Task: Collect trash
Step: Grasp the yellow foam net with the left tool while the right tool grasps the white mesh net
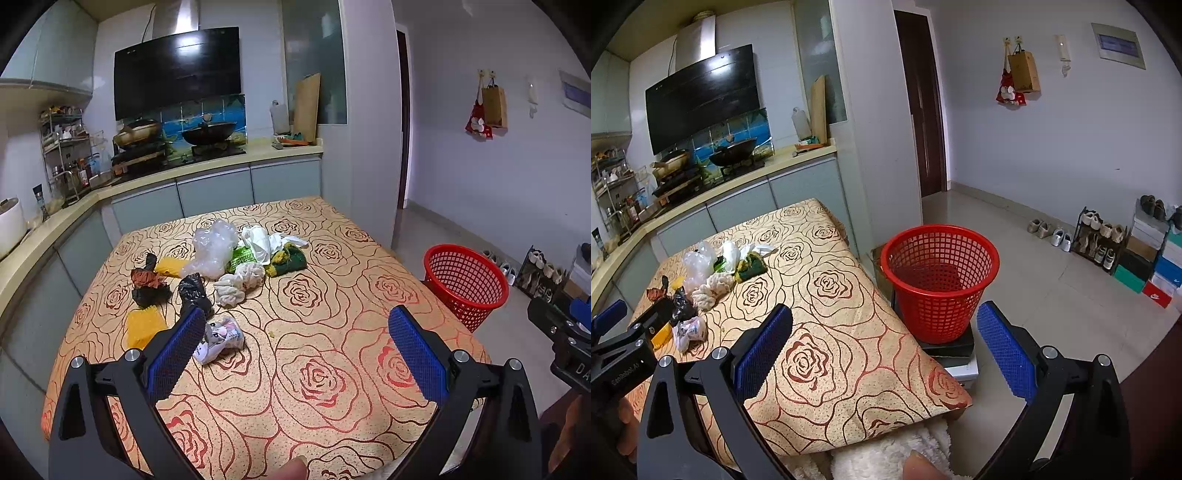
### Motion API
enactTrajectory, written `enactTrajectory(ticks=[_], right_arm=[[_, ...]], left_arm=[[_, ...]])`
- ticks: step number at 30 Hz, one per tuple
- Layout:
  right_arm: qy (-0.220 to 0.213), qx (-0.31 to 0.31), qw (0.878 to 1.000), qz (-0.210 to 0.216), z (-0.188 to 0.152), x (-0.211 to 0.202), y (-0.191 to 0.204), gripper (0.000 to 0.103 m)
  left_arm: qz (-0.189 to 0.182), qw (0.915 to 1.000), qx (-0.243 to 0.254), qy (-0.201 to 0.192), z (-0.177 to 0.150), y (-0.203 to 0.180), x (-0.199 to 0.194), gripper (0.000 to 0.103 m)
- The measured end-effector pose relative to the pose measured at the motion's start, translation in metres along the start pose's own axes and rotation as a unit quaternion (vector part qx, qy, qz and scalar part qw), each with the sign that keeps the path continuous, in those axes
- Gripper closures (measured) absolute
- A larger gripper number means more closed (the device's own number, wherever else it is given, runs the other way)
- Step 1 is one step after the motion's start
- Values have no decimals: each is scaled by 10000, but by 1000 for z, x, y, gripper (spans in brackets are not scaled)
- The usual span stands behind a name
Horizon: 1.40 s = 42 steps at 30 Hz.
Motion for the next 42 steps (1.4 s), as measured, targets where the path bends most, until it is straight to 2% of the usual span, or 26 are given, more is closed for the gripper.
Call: enactTrajectory(ticks=[8,14,28,36,42], right_arm=[[2,-52,10000,14,4,5,5,5],[89,-142,9998,128,14,18,18,5],[366,-693,9954,543,29,59,80,5],[619,-981,9901,792,36,86,109,5],[821,-1099,9862,926,41,109,132,5]], left_arm=[[54,9999,-82,42,1,8,6,7],[146,9992,-313,181,4,31,19,7],[889,9903,-992,397,-1,135,43,7],[1302,9768,-1540,723,-23,208,66,7],[1077,9735,-1723,1054,-25,226,95,7]])
Point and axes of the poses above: each gripper's, at about its wrist camera, not at the fingertips, and x roughly the way its jaws point, y to its left, z to its top, the point moved 1 cm from there along x, roughly the way its jaws point, and after that the axes turned 8 degrees about y, right-handed, at the moved point
